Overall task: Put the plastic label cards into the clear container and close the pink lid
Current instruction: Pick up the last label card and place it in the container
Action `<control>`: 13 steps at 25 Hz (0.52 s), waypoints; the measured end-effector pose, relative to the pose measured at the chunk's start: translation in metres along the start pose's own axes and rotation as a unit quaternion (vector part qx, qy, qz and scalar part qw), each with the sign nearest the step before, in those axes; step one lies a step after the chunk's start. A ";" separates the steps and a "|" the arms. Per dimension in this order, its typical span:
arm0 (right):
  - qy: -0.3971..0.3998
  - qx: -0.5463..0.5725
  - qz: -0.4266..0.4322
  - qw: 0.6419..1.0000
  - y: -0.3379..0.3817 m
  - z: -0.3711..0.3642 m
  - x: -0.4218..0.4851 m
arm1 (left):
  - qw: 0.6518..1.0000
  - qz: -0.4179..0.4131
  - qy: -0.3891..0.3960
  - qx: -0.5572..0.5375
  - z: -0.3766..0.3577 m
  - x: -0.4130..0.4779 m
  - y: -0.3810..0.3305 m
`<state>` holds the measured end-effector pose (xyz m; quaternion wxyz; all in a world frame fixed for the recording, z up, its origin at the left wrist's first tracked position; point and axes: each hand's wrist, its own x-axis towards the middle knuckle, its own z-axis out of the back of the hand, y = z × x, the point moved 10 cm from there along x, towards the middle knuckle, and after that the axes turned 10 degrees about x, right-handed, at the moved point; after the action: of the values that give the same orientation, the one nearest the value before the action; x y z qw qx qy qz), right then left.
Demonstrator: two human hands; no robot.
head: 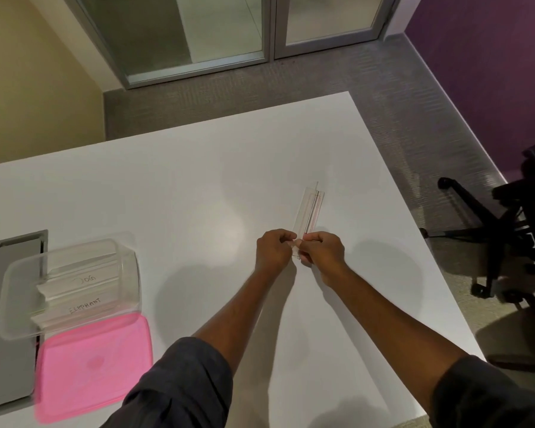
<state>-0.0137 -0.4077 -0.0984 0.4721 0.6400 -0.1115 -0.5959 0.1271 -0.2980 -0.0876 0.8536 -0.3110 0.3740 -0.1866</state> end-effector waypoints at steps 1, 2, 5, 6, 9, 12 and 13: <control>0.005 0.016 -0.008 1.000 -0.002 -0.001 0.001 | 1.000 0.003 -0.003 0.004 -0.001 0.001 0.000; 0.010 0.028 -0.014 0.999 -0.003 -0.003 0.002 | 1.000 0.006 -0.008 0.008 -0.001 0.001 0.001; 0.014 0.038 -0.021 0.999 -0.006 -0.002 0.004 | 1.000 0.021 -0.021 0.007 0.001 0.003 0.003; 0.016 0.041 -0.025 0.999 -0.007 0.001 0.004 | 0.999 0.025 -0.020 0.002 0.000 0.005 0.003; 0.042 0.064 -0.042 0.996 -0.011 0.011 0.005 | 0.999 0.042 -0.005 -0.023 -0.006 0.005 0.003; 0.061 0.087 -0.060 0.993 -0.014 0.026 0.007 | 0.998 0.043 0.006 -0.038 -0.015 0.003 0.000; 0.057 0.094 -0.062 0.992 -0.014 0.032 0.009 | 0.998 0.042 0.007 -0.046 -0.018 0.003 -0.002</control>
<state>-0.0451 -0.4215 -0.1094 0.3778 0.7202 -0.1004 -0.5731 0.1149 -0.3081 -0.0977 0.8428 -0.3323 0.4009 -0.1360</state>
